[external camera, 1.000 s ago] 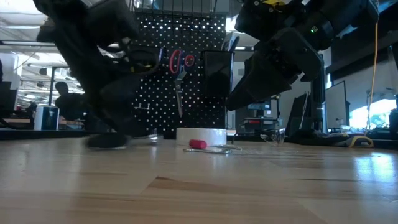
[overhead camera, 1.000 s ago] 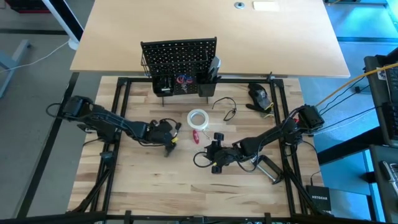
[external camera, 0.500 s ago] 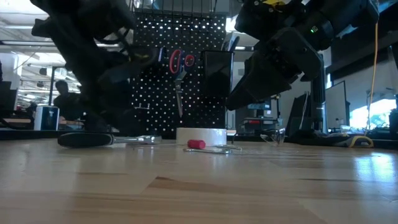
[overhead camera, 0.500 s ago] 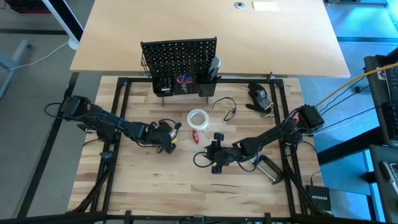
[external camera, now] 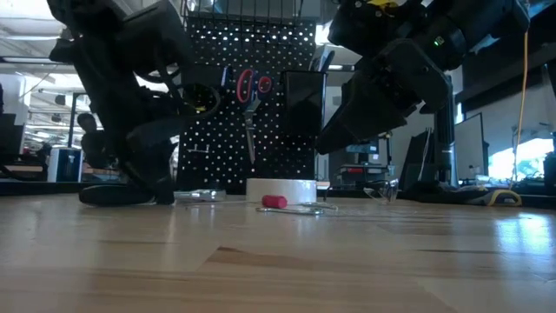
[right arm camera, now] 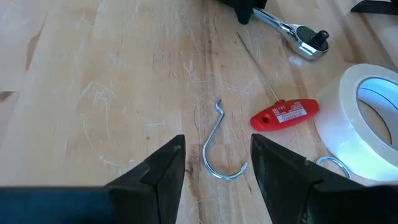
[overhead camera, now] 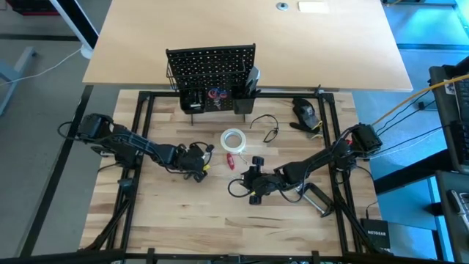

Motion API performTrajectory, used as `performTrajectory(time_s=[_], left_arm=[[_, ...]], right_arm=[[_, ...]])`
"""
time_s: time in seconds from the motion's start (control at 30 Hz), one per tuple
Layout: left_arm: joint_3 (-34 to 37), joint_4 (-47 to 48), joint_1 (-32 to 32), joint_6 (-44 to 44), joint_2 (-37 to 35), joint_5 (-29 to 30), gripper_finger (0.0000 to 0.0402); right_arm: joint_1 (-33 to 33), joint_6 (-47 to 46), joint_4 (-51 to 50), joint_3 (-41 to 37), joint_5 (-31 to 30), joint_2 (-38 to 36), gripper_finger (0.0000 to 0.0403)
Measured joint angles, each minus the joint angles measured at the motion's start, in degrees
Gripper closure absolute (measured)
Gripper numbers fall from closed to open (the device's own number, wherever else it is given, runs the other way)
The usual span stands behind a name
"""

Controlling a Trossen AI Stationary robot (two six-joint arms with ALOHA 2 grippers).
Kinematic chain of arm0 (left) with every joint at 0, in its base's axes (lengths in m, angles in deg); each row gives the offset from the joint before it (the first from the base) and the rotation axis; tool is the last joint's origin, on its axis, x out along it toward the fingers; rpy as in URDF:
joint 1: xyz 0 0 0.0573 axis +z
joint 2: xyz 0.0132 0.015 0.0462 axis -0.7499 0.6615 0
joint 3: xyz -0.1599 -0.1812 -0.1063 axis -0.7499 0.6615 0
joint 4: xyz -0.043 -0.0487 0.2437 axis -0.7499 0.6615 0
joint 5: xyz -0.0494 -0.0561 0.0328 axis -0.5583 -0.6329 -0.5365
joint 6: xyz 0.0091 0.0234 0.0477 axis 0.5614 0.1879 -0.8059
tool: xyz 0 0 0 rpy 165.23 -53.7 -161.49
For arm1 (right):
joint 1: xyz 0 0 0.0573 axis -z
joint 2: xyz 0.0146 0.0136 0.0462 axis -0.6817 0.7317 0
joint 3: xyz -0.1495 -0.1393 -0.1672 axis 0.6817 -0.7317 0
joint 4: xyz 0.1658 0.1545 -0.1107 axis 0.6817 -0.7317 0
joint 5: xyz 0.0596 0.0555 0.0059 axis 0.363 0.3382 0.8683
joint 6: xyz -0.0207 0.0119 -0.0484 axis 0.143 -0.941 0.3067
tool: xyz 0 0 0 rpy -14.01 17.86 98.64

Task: Hang tools onto peg board
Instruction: Put the silver ratchet wrench into the left black bin on the peg board

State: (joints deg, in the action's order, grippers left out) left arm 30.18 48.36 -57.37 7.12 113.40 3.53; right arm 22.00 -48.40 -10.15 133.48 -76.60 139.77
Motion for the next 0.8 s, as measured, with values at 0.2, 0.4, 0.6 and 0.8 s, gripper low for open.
performTrajectory(time_s=[0.2,0.4,0.6,0.8], left_arm=[[0.06,0.00,0.15,-2.53,-1.50,-1.08,0.0366],[-1.24,0.89,-2.61,-4.53,-4.93,1.47,0.0366],[-3.53,0.84,-7.19,-7.03,-9.57,7.17,0.0363],[-3.89,-7.03,-11.66,-15.11,-14.42,11.61,0.0366]], right_arm=[[0.00,0.01,-0.24,0.00,0.01,0.00,0.0221],[-0.07,0.12,-5.16,0.00,0.04,0.00,0.0221],[-1.19,-1.29,-10.16,1.25,2.09,-2.14,0.0221],[-4.34,-1.58,-15.19,2.08,2.41,-9.79,0.0221]])
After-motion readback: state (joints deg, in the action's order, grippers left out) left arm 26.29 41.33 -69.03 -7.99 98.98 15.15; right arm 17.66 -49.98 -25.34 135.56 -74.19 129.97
